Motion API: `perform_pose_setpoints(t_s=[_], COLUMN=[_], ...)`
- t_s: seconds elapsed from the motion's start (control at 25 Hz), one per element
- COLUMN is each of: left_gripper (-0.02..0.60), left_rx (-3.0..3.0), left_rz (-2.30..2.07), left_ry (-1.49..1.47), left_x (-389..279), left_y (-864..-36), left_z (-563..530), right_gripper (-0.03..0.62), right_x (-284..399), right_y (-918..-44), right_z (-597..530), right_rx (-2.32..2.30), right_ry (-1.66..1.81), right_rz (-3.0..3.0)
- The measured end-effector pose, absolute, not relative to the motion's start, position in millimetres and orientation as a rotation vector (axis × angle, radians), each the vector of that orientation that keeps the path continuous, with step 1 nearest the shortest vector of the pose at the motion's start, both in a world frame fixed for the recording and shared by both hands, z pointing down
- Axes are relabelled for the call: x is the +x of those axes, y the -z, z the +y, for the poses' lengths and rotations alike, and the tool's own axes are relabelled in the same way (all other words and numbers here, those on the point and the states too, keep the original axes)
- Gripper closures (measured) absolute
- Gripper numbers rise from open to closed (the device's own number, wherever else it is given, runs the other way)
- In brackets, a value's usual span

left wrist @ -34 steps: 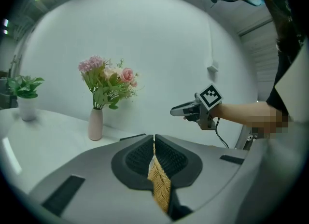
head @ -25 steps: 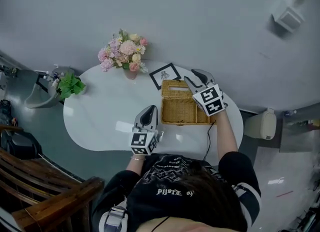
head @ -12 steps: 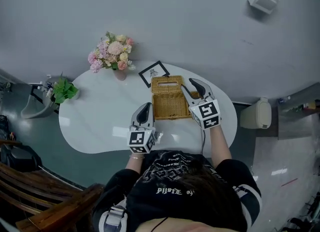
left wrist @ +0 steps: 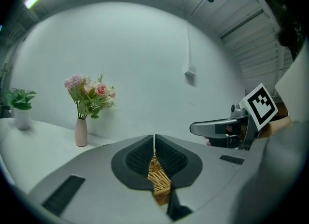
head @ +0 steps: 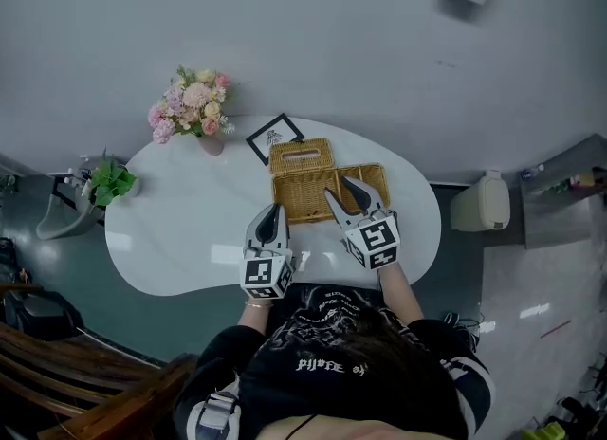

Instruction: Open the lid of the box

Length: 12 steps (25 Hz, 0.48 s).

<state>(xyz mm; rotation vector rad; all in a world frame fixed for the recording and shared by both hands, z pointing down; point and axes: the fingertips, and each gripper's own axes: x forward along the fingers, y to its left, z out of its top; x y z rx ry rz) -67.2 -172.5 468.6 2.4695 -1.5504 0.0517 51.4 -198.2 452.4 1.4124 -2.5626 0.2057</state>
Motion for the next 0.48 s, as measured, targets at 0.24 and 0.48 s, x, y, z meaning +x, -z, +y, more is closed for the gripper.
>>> perform_pose_setpoints(t_s=[0.24,0.48], left_gripper=[0.555,0.554], left_rx=[2.464,2.443], left_rz=[-1.561,-1.577], left_ry=[-0.070,-0.088], left_x=[-56,-49], left_y=[-476,-486], left_z=[-163,-150], right_gripper=[0.421,0.466], right_x=[40,32], right_y=[-479,-497], right_z=[-172,-152], right_rx=[1.388,1.285], right_ry=[-0.241,-0.269], right_rz=[-2.565,-2.588])
